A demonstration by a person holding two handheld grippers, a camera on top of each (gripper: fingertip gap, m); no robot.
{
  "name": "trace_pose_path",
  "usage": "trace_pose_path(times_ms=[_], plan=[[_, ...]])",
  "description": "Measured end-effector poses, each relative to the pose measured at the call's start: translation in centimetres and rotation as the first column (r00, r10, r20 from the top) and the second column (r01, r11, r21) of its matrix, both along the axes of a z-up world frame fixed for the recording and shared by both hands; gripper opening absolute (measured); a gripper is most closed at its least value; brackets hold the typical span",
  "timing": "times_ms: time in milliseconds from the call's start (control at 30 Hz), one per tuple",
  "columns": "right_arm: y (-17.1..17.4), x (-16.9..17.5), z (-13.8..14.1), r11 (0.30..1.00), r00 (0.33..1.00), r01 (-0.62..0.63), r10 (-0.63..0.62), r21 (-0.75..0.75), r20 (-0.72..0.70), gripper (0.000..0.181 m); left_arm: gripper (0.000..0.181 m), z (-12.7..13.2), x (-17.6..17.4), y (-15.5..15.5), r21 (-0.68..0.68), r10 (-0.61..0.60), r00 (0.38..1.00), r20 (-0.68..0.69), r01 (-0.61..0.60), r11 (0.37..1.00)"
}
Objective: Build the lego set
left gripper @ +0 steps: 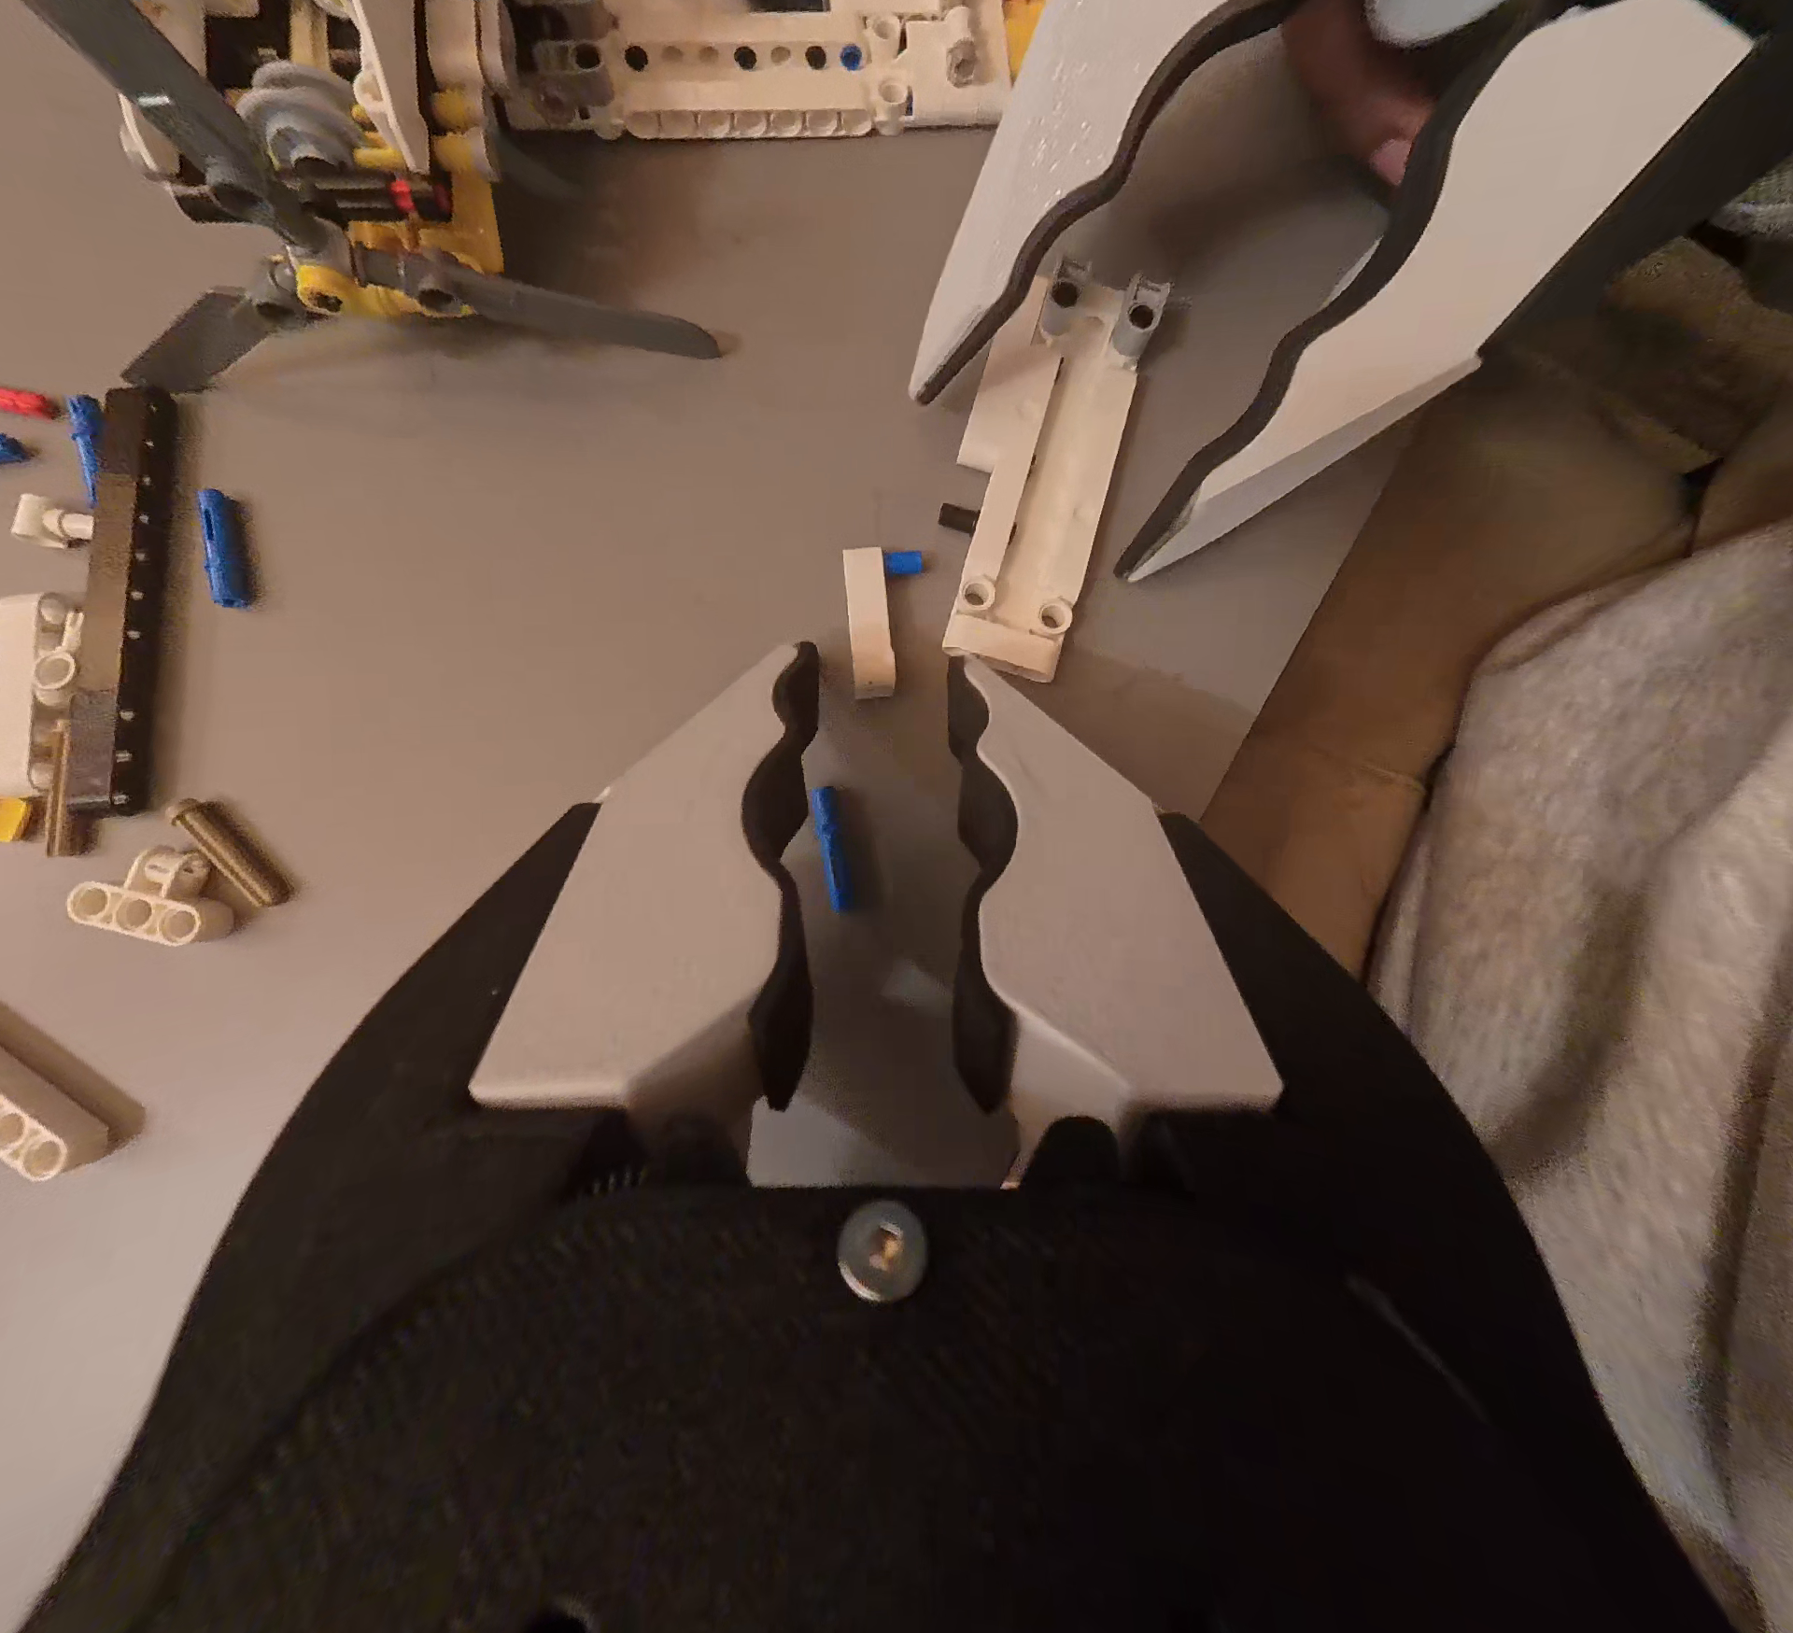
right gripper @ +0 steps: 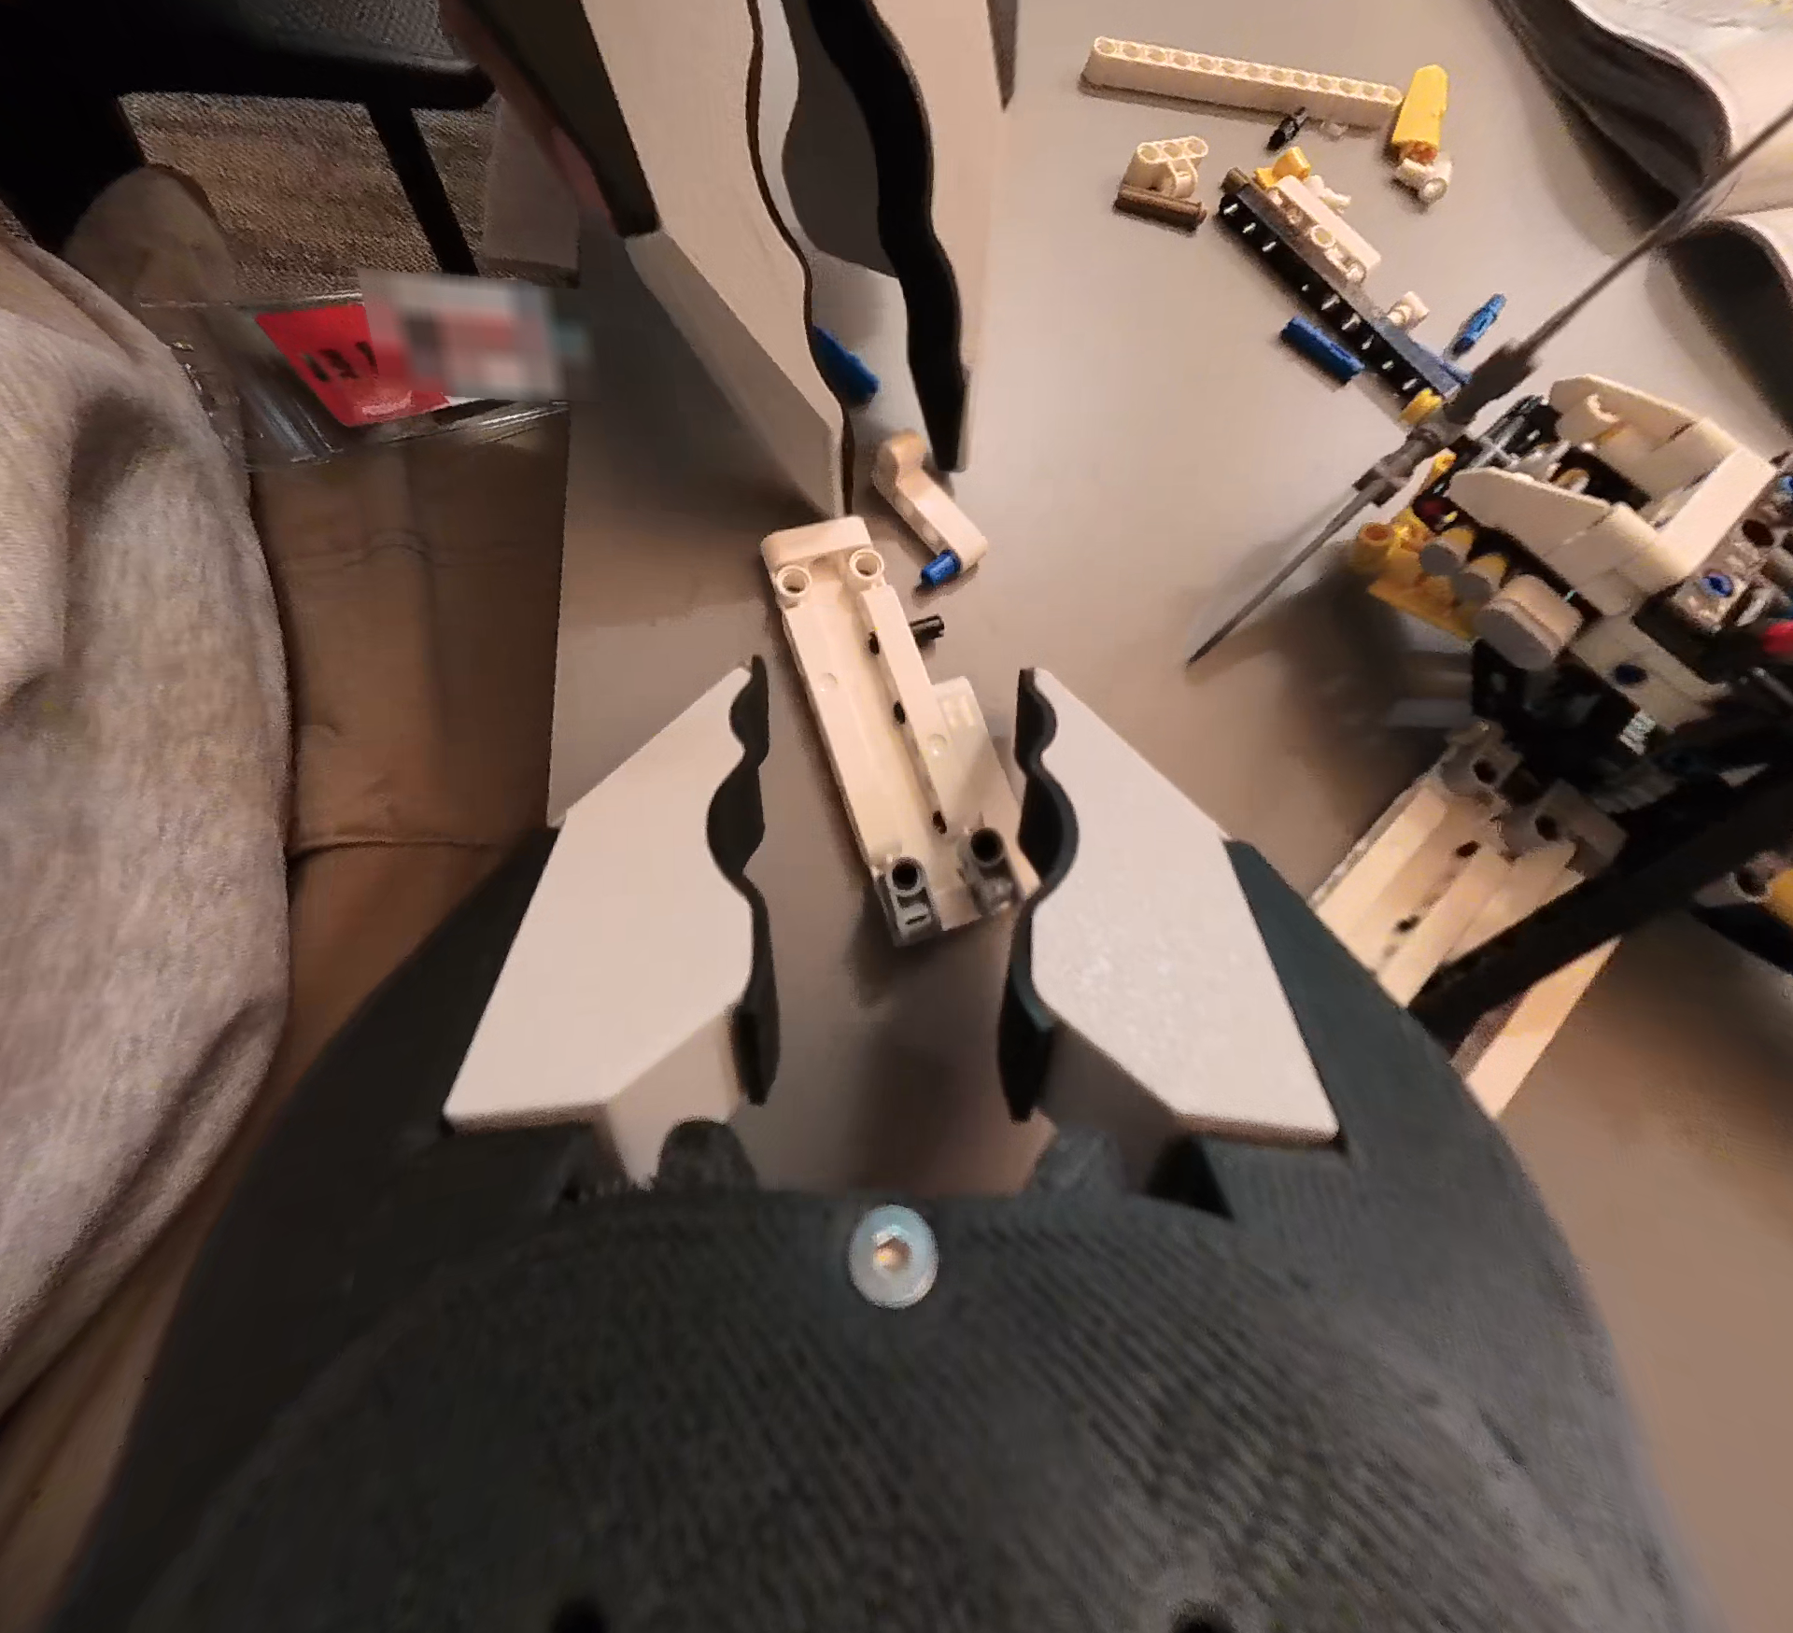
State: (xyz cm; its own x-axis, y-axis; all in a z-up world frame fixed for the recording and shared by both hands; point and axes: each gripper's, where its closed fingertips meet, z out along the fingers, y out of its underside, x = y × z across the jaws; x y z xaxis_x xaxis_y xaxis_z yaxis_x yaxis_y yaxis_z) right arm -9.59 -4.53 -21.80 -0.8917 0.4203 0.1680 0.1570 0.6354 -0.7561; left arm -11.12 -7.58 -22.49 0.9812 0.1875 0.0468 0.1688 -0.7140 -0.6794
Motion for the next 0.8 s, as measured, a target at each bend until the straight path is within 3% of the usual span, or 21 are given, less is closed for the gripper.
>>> trace_pose_path(times_ms=[200,467,733,800], plan=[[0.3,0.4,-0.1,1.000,0.999,-0.025,0.026,-0.011,0.039,0.046,0.024,0.0,-0.1,0.3,0.049,0.017,0.999,0.033,-0.019,0.999],[0.0,0.6,-0.3,0.993,0.986,-0.113,0.116,-0.035,0.117,0.037,0.006,0.0,-0.3,0.7,0.066,-0.014,0.999,0.051,0.011,0.998],[0.0,0.6,-0.1,0.987,0.986,-0.159,0.160,-0.009,0.041,0.033,0.006,0.1,0.2,0.9,0.057,-0.109,0.994,-0.007,0.109,0.992],[-0.1,0.4,0.0,0.988,0.988,-0.154,0.154,0.008,-0.007,0.033,0.006,0.4,0.2,1.2,0.062,-0.130,0.988,-0.080,0.135,0.989]])
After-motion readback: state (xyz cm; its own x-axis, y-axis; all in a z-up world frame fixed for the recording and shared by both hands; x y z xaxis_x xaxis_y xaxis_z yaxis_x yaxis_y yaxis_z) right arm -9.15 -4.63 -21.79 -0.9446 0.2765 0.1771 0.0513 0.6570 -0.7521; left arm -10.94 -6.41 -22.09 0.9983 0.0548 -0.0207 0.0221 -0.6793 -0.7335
